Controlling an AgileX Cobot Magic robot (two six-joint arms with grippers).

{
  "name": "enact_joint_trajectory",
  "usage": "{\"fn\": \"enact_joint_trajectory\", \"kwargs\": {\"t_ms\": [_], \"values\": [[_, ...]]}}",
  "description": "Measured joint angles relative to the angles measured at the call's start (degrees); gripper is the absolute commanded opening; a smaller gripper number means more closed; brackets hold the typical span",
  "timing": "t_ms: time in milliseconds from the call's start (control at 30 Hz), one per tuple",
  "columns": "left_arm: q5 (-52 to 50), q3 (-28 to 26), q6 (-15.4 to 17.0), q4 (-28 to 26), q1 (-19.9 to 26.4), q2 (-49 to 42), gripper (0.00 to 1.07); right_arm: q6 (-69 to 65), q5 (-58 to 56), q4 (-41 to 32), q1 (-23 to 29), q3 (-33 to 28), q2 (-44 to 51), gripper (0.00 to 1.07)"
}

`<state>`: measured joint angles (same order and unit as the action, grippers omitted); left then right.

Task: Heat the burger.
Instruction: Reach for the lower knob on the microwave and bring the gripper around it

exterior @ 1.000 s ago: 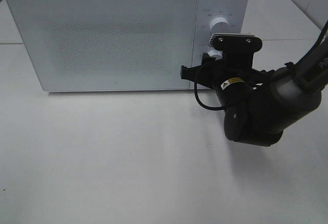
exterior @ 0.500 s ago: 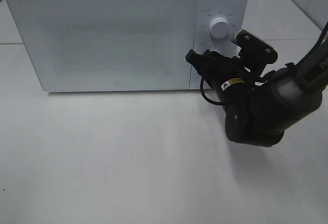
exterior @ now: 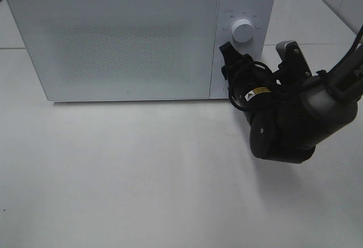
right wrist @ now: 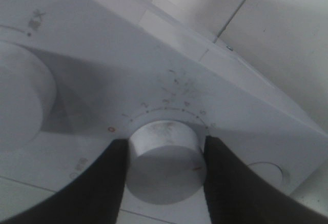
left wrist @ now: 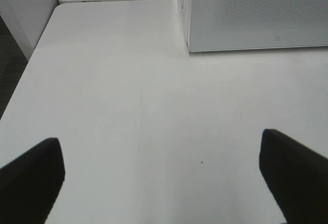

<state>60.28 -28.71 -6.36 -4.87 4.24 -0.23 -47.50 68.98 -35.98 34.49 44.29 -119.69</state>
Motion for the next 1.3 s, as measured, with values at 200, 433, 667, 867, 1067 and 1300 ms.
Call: {"fn": "enact_joint_trajectory", "kwargs": {"t_ms": [200,433,667,867,1067,1300], "values": [[0.0,0.0,0.0,0.0,0.0,0.0,0.98,-12.4,0.0,0.0,0.0,0.0,0.0,0.10],[0.0,0.0,0.0,0.0,0.0,0.0,0.98,-29.1,0.1,-0.7,0.0,0.0,0.0,0.10],[0.0,0.0,0.0,0.0,0.0,0.0,0.98,-35.6,0.1,-0.7,0.0,0.0,0.0,0.10],[0.0,0.0,0.0,0.0,0.0,0.0,0.98,-38.0,0.1,-0.7,0.0,0.0,0.0,0.11],[0.0,0.0,0.0,0.0,0.0,0.0,0.98,-37.9,0.1,-0.8,0.0,0.0,0.0,0.12],[0.0,0.0,0.0,0.0,0.0,0.0,0.98,-37.6,0.1,-0.9,0.0,0.0,0.0,0.16]]}}
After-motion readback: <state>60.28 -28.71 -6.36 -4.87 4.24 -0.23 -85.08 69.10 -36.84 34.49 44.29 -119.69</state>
